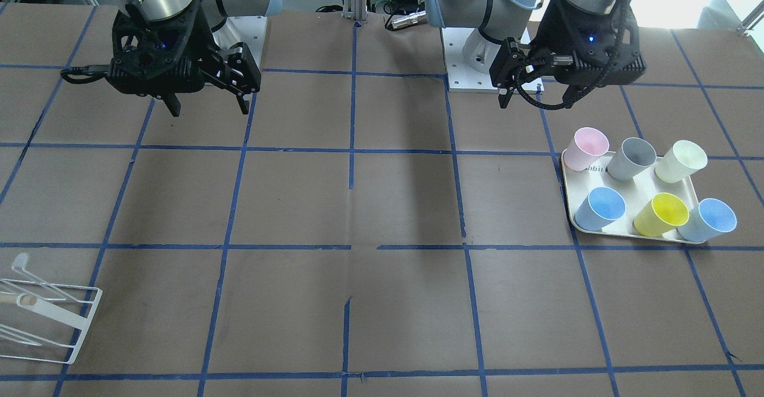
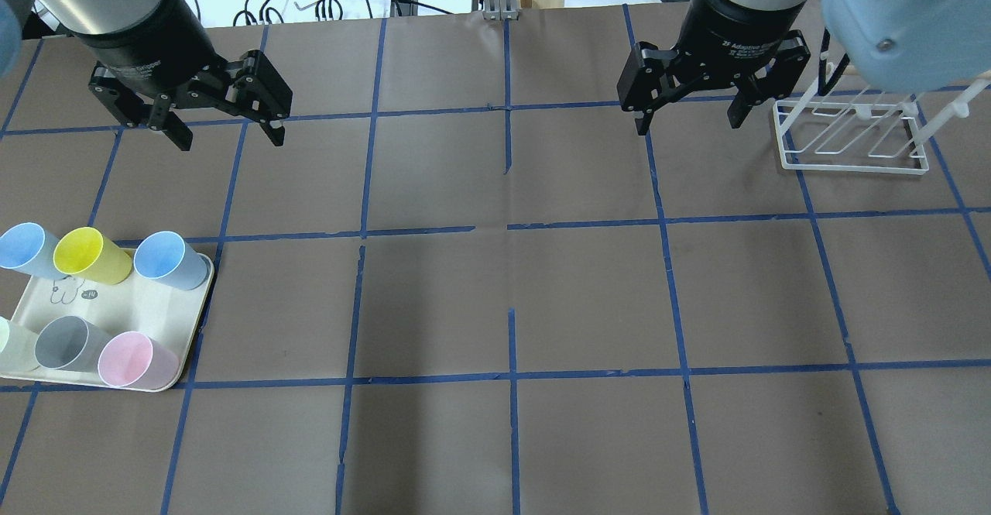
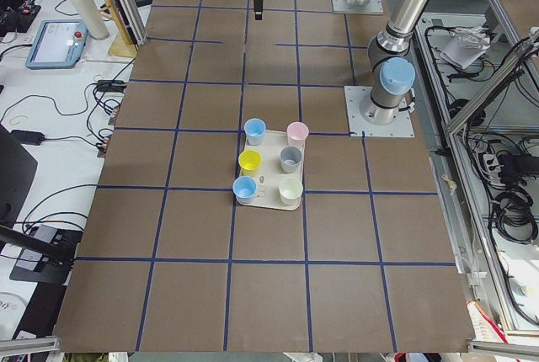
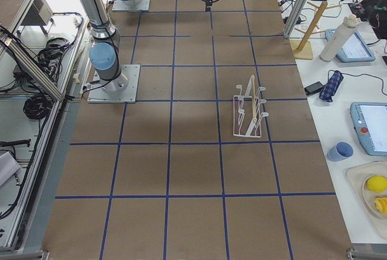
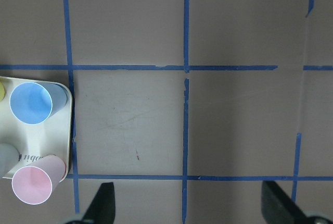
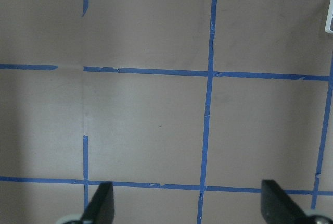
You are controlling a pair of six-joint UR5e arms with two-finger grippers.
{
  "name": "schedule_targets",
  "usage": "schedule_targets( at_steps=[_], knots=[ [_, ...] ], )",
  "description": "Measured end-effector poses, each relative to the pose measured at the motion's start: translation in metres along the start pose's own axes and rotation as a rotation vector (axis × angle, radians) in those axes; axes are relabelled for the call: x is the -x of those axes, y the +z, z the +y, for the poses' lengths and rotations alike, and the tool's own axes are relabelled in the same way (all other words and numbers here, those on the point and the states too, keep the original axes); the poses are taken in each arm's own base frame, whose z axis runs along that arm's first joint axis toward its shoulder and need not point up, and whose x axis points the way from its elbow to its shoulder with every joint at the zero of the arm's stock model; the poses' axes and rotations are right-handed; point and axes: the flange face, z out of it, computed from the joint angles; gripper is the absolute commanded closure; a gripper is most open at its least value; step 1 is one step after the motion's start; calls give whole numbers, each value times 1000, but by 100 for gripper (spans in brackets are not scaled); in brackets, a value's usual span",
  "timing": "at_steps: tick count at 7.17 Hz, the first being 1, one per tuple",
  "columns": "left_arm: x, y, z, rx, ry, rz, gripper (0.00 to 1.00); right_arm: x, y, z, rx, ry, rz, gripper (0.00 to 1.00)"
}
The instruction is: Transfer IKEA cup to right arm and place on rack
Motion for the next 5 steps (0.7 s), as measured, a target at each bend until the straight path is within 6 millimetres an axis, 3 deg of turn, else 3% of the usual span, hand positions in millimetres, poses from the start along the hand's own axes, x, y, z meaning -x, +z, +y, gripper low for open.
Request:
schedule_targets(
  at_steps=[3,5],
  knots=[
    [2,4,1,6,4,-5,0,0,1,0,0,-1,-1,0],
    [22,7,-3,19,19,-7,0,1,1,0,0,-2,0,0]
  ],
)
